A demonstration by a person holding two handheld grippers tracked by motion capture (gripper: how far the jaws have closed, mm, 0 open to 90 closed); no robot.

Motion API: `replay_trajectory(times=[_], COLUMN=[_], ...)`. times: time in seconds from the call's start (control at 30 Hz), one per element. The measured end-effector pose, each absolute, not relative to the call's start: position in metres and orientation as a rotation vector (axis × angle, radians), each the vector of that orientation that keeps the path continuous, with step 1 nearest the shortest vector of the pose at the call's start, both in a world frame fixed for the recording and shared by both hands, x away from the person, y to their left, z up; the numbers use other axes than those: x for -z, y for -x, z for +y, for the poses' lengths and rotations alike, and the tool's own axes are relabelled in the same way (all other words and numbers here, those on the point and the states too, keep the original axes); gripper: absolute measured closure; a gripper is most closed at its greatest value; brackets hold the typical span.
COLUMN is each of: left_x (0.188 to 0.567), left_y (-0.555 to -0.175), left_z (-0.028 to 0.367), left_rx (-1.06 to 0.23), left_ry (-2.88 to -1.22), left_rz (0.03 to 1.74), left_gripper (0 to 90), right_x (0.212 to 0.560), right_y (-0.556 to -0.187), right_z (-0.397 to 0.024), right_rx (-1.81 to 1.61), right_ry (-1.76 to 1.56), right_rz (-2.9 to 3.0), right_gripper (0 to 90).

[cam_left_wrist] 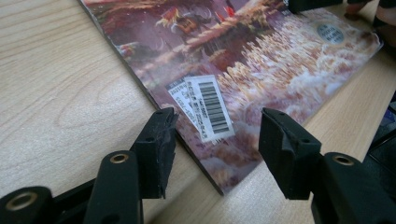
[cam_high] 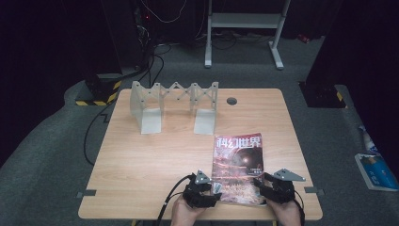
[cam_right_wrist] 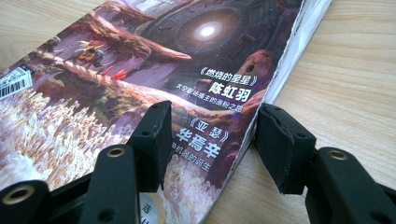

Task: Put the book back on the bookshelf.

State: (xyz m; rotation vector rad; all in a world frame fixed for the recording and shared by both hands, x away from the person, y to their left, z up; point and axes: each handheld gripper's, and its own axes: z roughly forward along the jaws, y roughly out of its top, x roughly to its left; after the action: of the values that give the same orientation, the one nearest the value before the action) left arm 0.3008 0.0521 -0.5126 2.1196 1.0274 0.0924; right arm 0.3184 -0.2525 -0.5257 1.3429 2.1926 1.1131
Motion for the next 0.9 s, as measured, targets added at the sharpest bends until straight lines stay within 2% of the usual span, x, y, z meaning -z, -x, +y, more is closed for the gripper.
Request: replay_trajectory(times=[0.9], left_x=[0.517], left_y=[-0.33], left_z=[0.062], left_rx=[-0.249], left_ry=[-2.046], left_rz=[1.122], left_gripper=[44.6], right_x=[0.526], right_y=[-0.309], right_z=[-0.231], right_rx=[-1.121], right_ry=[-1.305], right_rz=[2.227], right_gripper=[46.8])
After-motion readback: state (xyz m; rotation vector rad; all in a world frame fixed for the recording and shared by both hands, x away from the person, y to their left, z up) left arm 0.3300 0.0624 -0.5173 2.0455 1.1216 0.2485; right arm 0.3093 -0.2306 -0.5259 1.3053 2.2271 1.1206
